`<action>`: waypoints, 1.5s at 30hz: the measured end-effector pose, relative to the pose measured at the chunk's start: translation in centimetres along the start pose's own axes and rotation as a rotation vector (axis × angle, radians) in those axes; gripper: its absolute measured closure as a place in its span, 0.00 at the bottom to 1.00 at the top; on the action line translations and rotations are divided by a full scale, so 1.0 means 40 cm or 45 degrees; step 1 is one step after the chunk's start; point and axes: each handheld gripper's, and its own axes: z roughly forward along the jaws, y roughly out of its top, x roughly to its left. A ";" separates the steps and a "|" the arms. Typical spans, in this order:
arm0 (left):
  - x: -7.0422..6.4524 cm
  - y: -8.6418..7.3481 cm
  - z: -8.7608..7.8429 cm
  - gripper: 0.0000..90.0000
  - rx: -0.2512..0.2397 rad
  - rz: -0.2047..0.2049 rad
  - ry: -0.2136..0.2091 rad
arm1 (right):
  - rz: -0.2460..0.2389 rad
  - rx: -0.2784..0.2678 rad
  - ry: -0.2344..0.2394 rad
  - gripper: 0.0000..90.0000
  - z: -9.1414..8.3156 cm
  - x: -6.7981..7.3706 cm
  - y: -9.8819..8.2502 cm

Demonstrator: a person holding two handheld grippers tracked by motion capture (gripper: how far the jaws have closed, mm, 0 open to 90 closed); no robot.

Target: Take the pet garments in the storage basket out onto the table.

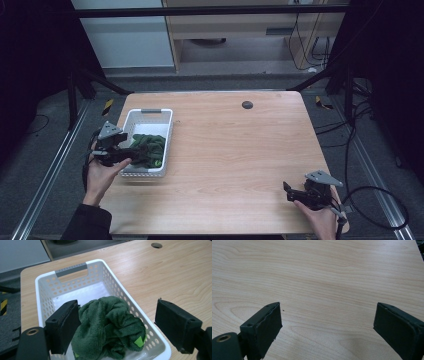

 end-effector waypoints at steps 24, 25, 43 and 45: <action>0.021 0.010 0.097 0.19 0.216 0.047 0.003 | -0.003 0.022 0.015 0.08 0.008 0.001 -0.001; 0.021 0.010 0.097 0.18 0.216 0.047 0.003 | -0.003 0.022 0.015 0.08 0.008 0.001 -0.001; 0.041 0.000 0.152 0.18 0.333 0.033 0.001 | -0.010 0.035 0.017 0.07 0.013 -0.001 -0.002; 0.041 -0.002 0.159 0.18 0.350 0.039 -0.002 | -0.010 0.038 0.021 0.07 0.013 0.000 -0.002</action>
